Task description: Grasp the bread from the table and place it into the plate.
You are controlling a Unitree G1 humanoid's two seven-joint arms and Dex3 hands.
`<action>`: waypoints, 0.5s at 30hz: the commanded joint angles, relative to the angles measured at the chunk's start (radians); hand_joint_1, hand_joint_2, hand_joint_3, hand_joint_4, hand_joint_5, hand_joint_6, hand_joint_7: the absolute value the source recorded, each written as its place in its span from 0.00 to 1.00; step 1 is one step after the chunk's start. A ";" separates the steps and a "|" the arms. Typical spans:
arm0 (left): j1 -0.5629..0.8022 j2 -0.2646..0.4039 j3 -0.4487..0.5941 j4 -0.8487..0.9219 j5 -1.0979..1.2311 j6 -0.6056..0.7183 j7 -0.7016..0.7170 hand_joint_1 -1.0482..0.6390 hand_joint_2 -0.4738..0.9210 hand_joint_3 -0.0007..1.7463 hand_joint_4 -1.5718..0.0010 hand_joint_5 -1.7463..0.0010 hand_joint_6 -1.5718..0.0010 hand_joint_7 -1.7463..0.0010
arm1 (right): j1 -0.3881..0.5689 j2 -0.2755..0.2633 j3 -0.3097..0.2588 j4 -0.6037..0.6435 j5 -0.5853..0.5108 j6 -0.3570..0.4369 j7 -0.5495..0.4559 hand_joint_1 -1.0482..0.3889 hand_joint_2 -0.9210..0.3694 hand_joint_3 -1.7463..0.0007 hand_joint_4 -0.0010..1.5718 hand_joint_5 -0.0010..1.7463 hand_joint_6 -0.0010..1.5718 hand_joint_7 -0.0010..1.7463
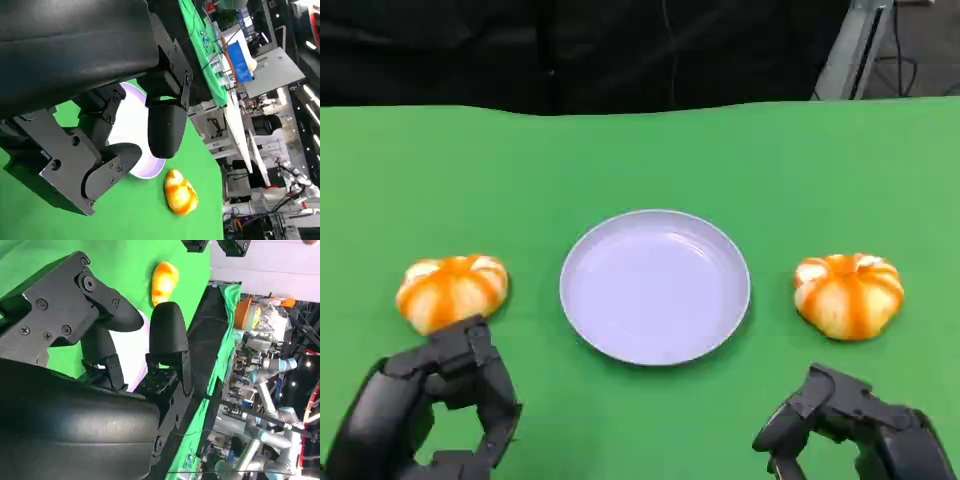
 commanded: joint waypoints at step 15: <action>-0.010 0.013 0.018 0.017 -0.010 -0.003 -0.004 0.63 0.59 0.73 0.47 0.00 0.57 0.02 | -0.017 -0.006 -0.008 0.017 0.008 0.003 -0.001 0.67 0.42 0.28 0.45 0.92 0.50 0.74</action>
